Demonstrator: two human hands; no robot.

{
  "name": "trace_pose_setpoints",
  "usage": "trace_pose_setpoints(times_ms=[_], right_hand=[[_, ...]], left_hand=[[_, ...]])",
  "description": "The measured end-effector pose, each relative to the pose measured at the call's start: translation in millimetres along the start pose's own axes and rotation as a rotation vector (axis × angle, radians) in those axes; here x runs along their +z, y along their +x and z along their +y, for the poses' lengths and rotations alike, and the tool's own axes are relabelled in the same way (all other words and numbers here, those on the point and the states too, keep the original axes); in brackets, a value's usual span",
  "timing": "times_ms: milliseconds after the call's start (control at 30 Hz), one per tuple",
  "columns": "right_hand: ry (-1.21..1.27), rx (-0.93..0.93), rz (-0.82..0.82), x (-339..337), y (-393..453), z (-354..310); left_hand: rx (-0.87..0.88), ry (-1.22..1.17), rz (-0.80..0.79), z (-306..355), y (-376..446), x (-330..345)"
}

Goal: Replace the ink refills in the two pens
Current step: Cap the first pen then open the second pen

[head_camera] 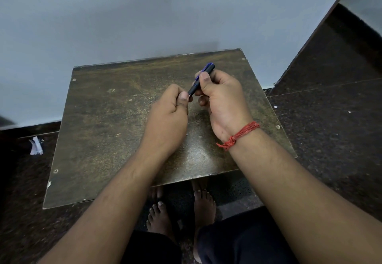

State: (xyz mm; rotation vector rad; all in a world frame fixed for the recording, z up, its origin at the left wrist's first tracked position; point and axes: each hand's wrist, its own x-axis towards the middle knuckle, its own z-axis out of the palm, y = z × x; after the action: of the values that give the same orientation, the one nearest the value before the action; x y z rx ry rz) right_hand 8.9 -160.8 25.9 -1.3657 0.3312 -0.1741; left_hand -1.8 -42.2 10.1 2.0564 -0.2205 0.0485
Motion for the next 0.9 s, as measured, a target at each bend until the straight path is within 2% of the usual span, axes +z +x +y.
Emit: trace_pose_setpoints(times_ms=[200, 567, 700, 800, 900], right_hand=[[0.080, 0.022, 0.066, 3.3, -1.4, -1.6], [0.368, 0.033, 0.022, 12.3, -5.3, -5.4], [0.610, 0.069, 0.203, -15.3, 23.5, -19.9], [0.409, 0.033, 0.218, -37.2, 24.4, -13.4], [-0.116, -0.100, 0.158, -37.4, 20.4, -1.5]], left_hand=[[0.037, 0.019, -0.007, 4.8, 1.8, -1.2], [0.052, -0.014, -0.013, 11.7, 2.2, -7.8], [0.004, -0.008, -0.058, -0.6, -2.2, -12.4], [-0.059, -0.045, 0.030, -8.8, 1.4, -17.3], [-0.078, -0.087, 0.162, -11.5, 4.2, -16.6]])
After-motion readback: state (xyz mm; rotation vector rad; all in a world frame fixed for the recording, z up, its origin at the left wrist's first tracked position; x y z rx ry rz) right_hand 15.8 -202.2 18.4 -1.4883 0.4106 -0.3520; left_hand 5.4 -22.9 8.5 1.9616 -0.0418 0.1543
